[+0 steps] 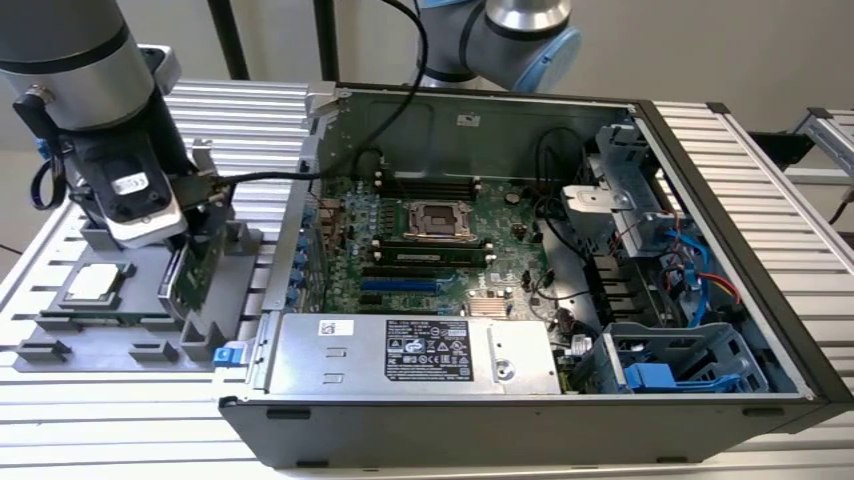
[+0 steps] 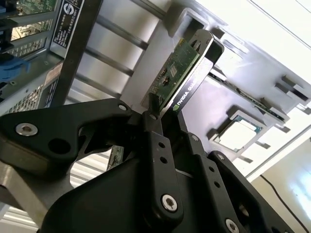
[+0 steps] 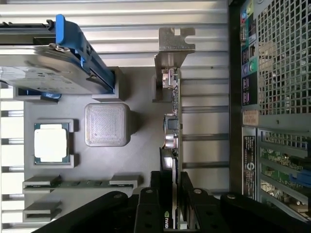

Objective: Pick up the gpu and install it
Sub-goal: 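Pick up the gpu and move the gpu toward the slot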

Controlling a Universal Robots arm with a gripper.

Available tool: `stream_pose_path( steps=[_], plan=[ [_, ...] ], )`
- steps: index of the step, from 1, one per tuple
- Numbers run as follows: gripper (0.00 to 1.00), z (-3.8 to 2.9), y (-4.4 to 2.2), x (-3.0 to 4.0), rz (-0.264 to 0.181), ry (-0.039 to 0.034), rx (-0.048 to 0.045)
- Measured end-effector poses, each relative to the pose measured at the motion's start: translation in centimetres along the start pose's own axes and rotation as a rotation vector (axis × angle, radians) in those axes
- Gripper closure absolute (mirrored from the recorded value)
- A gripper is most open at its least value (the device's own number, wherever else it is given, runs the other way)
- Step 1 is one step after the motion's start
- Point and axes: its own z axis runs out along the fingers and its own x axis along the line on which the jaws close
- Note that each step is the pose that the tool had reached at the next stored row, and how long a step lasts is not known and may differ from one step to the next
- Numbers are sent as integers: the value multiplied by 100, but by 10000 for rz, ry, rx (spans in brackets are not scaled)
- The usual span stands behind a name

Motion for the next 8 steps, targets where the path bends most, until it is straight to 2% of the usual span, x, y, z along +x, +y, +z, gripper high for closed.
stream_pose_path(
  steps=[8],
  plan=[
    [100, -106, 8, 0, 2, 0, 0]
  ],
)
